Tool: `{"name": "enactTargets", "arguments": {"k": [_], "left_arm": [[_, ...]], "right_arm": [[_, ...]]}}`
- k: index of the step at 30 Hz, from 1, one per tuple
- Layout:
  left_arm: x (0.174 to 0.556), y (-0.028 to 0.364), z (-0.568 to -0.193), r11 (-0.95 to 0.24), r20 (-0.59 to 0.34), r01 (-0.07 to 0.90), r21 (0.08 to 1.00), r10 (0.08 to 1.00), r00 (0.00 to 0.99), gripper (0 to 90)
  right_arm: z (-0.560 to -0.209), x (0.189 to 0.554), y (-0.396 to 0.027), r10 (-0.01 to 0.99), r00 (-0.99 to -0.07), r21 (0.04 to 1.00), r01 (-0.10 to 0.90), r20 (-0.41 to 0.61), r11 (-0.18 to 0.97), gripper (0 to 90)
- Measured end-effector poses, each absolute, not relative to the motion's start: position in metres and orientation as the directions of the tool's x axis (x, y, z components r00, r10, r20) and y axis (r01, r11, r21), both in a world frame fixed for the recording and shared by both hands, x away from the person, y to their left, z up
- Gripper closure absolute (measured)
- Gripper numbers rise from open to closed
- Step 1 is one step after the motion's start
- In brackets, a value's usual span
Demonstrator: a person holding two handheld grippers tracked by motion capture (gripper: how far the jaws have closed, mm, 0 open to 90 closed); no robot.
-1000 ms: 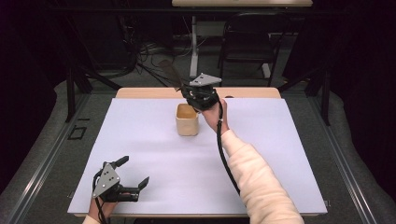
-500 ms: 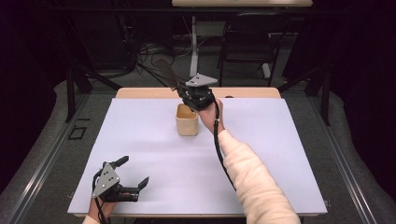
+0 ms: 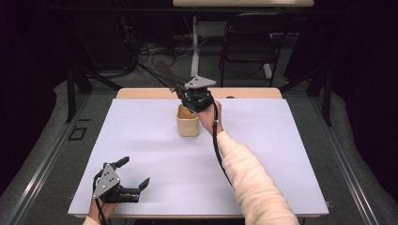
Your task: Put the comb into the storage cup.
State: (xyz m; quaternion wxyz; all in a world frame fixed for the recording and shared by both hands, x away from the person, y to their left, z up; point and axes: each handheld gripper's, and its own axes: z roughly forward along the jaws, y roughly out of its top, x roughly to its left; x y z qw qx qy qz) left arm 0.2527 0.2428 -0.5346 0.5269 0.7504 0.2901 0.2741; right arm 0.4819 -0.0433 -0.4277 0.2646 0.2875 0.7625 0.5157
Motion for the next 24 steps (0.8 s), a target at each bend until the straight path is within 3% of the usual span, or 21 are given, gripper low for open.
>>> {"name": "enactTargets", "arguments": {"k": [24], "left_arm": [[0.252,0.243,-0.535,-0.275,0.105,0.146,0.95,0.726,0.68,0.2]], "right_arm": [[-0.44,0.483,-0.039,0.703,-0.704,0.936,0.17,-0.104,0.309,72.4]]}}
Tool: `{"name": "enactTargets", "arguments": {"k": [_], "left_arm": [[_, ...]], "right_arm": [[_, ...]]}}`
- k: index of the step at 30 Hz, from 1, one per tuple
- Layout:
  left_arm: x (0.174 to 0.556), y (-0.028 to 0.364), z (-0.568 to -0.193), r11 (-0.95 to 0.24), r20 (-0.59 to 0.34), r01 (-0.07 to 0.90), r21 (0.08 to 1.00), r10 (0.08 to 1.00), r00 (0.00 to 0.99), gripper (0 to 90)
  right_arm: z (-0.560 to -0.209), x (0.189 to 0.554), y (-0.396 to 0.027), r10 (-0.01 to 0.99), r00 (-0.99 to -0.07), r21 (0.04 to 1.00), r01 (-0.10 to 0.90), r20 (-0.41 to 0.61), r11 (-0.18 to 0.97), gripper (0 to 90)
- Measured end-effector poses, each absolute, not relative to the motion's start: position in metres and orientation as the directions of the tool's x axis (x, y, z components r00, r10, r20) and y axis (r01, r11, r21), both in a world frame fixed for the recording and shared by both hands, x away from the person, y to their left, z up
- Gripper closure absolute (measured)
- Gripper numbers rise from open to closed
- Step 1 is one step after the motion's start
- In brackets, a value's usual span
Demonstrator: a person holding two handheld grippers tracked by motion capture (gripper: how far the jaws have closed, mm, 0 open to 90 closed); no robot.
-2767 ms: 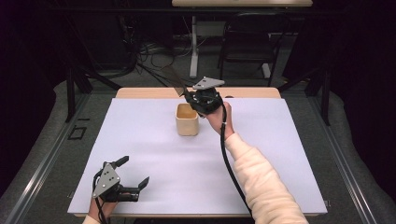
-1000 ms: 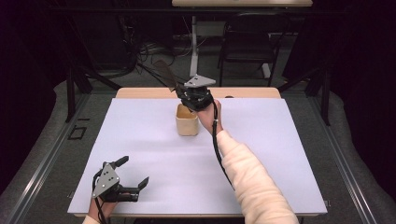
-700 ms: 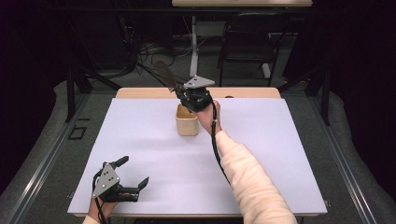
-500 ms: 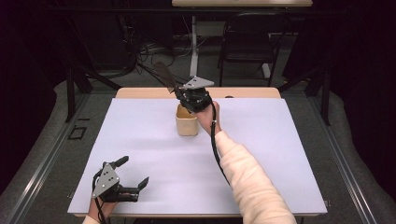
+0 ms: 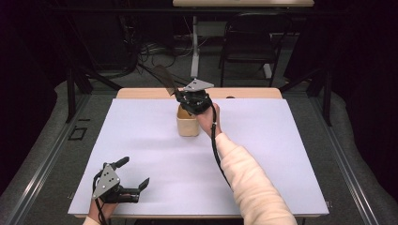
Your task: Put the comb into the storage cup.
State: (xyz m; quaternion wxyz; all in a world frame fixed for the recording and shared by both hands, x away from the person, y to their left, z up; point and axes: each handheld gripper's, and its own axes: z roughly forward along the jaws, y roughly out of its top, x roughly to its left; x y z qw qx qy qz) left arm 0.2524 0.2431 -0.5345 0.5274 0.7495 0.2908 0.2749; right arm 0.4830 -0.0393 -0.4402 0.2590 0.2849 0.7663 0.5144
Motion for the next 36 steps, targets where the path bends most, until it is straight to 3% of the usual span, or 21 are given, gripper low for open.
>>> {"name": "enactTargets", "arguments": {"k": [36], "left_arm": [[0.252,0.243,-0.534,-0.275,0.106,0.145,0.95,0.726,0.68,0.2]], "right_arm": [[-0.455,0.483,-0.04,0.686,-0.721,0.926,0.187,-0.097,0.328,72.4]]}}
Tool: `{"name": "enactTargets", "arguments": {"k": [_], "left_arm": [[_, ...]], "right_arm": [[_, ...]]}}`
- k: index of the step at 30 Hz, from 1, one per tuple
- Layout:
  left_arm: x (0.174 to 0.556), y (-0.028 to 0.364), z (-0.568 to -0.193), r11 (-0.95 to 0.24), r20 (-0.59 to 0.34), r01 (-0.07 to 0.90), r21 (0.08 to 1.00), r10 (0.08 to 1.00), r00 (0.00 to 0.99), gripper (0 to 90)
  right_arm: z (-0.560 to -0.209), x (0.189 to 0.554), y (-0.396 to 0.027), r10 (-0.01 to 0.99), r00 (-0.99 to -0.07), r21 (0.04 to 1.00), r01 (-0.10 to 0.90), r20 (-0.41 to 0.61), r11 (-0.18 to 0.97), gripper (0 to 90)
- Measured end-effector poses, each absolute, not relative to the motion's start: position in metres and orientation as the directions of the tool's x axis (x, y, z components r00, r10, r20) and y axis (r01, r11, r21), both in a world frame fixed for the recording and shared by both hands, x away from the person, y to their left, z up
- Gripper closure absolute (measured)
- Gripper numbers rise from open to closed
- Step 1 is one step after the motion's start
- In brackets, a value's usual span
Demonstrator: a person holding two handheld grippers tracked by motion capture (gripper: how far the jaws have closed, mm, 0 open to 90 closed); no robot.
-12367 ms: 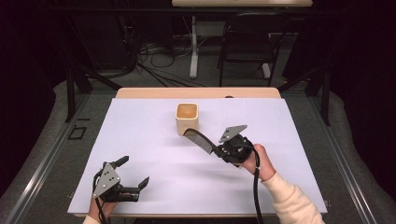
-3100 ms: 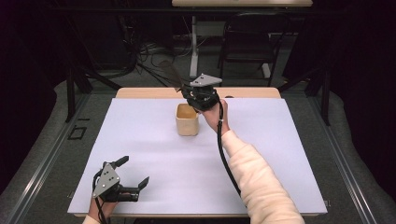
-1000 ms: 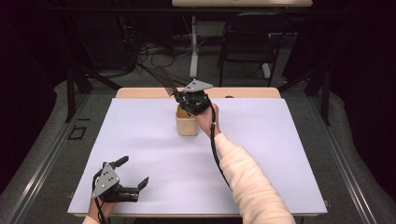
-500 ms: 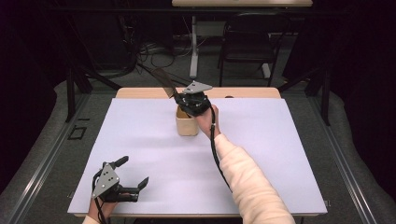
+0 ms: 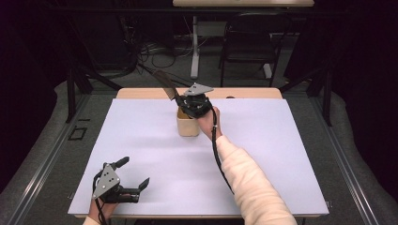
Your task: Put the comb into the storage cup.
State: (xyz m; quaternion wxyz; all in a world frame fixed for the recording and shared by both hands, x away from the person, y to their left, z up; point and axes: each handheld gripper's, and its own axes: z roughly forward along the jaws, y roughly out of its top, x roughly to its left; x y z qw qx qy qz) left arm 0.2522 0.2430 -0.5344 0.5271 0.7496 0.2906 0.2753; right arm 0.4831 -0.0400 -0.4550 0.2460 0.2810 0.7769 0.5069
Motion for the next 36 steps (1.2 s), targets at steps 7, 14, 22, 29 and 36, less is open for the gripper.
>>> {"name": "enactTargets", "arguments": {"k": [7,14,22,29,36], "left_arm": [[0.252,0.2434,-0.5341,-0.276,0.109,0.143,0.95,0.726,0.679,0.2],[0.2518,0.2432,-0.5342,-0.276,0.108,0.144,0.95,0.727,0.678,0.2],[0.2518,0.2434,-0.5341,-0.276,0.108,0.143,0.95,0.726,0.679,0.2],[0.2519,0.2433,-0.5343,-0.274,0.106,0.145,0.951,0.727,0.678,0.2],[0.2519,0.2435,-0.5342,-0.275,0.107,0.143,0.951,0.726,0.679,0.2]], "right_arm": [[-0.4554,0.482,-0.0386,0.679,-0.727,0.924,0.184,-0.102,0.336,72.4],[-0.4556,0.4817,-0.0404,0.681,-0.725,0.923,0.184,-0.106,0.339,72.4],[-0.4607,0.4825,-0.0424,0.686,-0.721,0.919,0.195,-0.102,0.342,72.4],[-0.4626,0.483,-0.0427,0.685,-0.721,0.915,0.202,-0.104,0.35,72.4],[-0.4649,0.4837,-0.0415,0.679,-0.726,0.909,0.205,-0.107,0.362,72.3]]}}
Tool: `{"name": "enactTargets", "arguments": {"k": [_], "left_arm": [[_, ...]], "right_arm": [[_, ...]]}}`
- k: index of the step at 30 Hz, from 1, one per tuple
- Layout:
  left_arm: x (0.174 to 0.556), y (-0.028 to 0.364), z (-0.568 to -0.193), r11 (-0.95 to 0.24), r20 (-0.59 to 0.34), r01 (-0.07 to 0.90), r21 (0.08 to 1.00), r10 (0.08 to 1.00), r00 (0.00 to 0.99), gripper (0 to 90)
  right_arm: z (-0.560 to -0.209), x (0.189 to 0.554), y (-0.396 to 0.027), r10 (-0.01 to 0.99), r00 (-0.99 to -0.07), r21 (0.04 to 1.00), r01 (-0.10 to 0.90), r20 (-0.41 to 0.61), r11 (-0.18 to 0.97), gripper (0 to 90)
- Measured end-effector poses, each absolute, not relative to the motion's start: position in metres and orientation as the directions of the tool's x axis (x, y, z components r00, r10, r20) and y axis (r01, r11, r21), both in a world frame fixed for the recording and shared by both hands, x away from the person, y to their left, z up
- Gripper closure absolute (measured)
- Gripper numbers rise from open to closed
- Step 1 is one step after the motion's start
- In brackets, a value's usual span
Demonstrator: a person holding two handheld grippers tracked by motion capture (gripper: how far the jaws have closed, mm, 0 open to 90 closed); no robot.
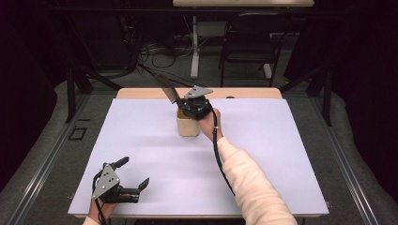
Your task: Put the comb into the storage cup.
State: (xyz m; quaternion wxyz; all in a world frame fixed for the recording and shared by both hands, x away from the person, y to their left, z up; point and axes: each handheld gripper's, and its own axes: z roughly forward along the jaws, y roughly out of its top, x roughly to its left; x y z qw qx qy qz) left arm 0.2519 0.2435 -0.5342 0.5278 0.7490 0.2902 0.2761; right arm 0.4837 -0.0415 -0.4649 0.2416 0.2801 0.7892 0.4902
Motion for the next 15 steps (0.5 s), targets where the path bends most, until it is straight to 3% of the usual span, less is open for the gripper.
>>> {"name": "enactTargets", "arguments": {"k": [15], "left_arm": [[0.2519,0.2433,-0.5343,-0.274,0.106,0.145,0.951,0.727,0.678,0.2]], "right_arm": [[-0.4698,0.4852,-0.0422,0.676,-0.729,0.897,0.222,-0.108,0.383,72.3]]}}
